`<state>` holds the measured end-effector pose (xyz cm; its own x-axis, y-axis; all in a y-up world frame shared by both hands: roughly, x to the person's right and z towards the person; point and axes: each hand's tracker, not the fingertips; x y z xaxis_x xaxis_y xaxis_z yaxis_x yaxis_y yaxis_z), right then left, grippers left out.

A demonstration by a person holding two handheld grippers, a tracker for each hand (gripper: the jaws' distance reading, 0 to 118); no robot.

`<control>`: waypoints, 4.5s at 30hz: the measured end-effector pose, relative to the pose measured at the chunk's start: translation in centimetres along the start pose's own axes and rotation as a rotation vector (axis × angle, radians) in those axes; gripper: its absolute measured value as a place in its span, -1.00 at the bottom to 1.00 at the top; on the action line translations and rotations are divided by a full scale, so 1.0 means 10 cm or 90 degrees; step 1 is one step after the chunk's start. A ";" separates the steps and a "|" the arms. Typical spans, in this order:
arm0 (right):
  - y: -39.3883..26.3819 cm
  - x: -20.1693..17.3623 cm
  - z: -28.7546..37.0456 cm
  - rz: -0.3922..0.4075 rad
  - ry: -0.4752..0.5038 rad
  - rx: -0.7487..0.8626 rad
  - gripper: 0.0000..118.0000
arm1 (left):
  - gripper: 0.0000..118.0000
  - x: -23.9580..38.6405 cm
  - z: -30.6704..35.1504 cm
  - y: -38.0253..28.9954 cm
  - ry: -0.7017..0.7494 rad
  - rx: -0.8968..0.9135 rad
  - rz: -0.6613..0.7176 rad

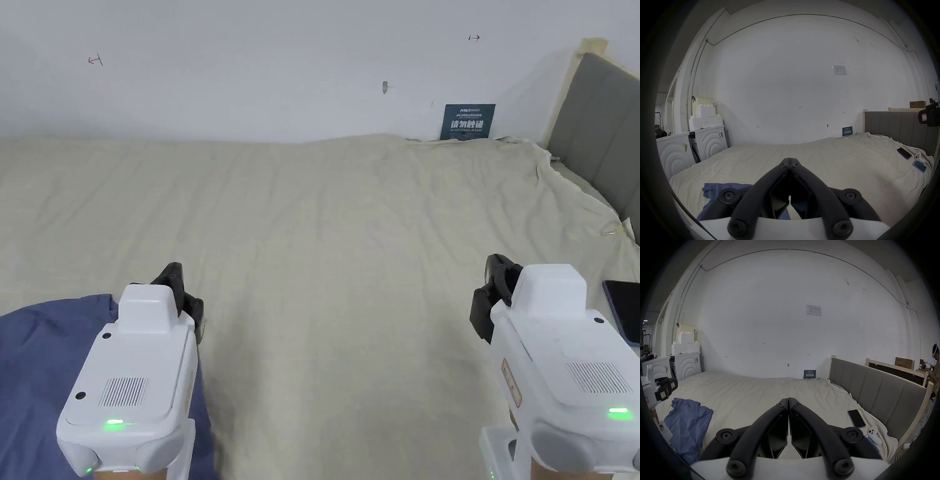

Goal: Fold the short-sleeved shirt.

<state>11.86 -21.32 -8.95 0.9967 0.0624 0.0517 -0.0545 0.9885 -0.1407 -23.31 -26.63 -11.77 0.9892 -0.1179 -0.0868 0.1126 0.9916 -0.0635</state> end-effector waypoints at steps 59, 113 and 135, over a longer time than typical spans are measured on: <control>0.24 -2.48 -0.19 0.031 0.358 0.030 -1.00 | -1.00 -2.36 1.10 -0.21 0.361 -0.052 0.023; -0.13 -1.44 -0.80 0.029 0.215 -0.051 -1.00 | -1.00 -2.31 -0.83 -1.17 0.093 -0.542 0.361; 0.06 -0.22 -0.28 0.001 0.066 0.002 -1.00 | -1.00 -0.45 -1.33 1.10 -0.238 -0.312 0.187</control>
<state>9.80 -21.22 -11.89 0.9975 0.0490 -0.0513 -0.0556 0.9890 -0.1369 -27.79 -15.89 -25.29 0.9480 0.2663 0.1743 -0.1342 0.8311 -0.5398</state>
